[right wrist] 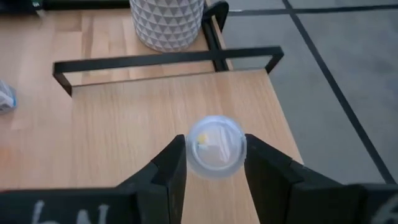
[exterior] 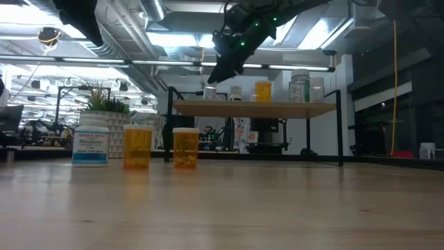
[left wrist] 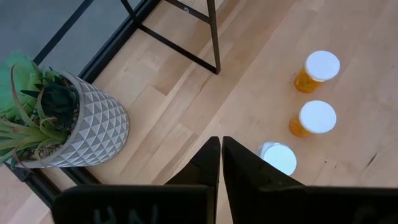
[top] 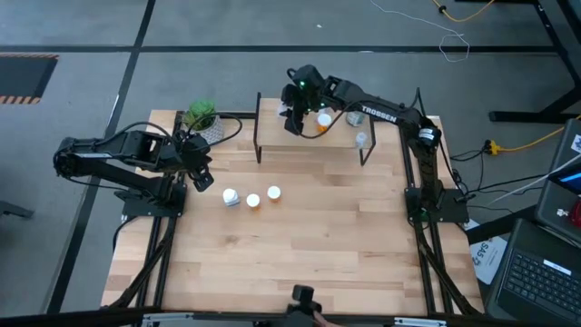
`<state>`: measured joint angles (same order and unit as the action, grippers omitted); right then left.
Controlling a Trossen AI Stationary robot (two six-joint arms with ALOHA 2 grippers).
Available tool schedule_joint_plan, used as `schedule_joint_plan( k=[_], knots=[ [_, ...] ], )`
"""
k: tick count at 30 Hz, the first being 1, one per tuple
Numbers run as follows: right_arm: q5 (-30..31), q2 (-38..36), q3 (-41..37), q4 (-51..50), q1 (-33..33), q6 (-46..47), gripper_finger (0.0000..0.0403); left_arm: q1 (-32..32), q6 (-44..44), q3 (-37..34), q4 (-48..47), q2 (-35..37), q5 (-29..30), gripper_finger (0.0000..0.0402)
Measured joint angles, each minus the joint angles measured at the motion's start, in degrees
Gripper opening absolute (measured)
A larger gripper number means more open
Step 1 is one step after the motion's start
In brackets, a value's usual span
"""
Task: Pick and place medicine bottles onto shelf by color
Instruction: Put the transparent pill bottle on the shelf, then put the orange pill bottle on the shelf
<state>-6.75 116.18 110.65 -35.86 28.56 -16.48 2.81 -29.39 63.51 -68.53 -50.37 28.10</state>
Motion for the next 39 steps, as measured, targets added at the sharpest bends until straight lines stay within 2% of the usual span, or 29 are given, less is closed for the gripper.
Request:
schedule_joint_plan(
  k=[7,14,21,25,29,31,34,37,39],
  knots=[
    [0.0,0.2,-0.1,0.4,0.9,1.2,0.0139,0.0,0.0,0.0,0.0,0.0,0.0,0.0014],
    [0.1,1.1,-0.3,-0.2,1.0,1.7,0.0198,0.0,0.0,0.0,0.0,0.0,0.0,0.0014],
    [0.2,1.3,0.1,-0.2,0.9,1.3,0.0217,0.0,0.0,0.0,0.0,0.0,0.0,0.0014],
    [0.2,1.4,5.7,-4.3,0.8,2.8,0.0218,0.0,0.0,0.0,0.0,0.0,0.0,0.0014],
    [-0.2,1.4,15.2,-15.3,-0.2,6.3,0.0219,0.0,0.0,0.0,0.0,0.0,0.0,0.0014],
    [-3.1,1.3,19.3,-21.2,-1.6,8.6,0.0219,0.0,0.0,0.0,0.0,0.0,0.0,0.0014],
    [-10.6,1.1,22.7,-30.1,-4.8,8.5,0.0219,0.0,0.0,0.0,0.0,0.0,0.0,0.0014],
    [-16.5,1.2,22.7,-36.7,-8.6,6.0,0.0219,0.0,0.0,0.0,0.0,0.0,-0.1,0.0014],
    [-19.3,1.1,20.4,-36.8,-11.6,3.8,0.0219,0.0,0.0,0.0,0.0,0.0,-0.1,0.0014]
  ],
)
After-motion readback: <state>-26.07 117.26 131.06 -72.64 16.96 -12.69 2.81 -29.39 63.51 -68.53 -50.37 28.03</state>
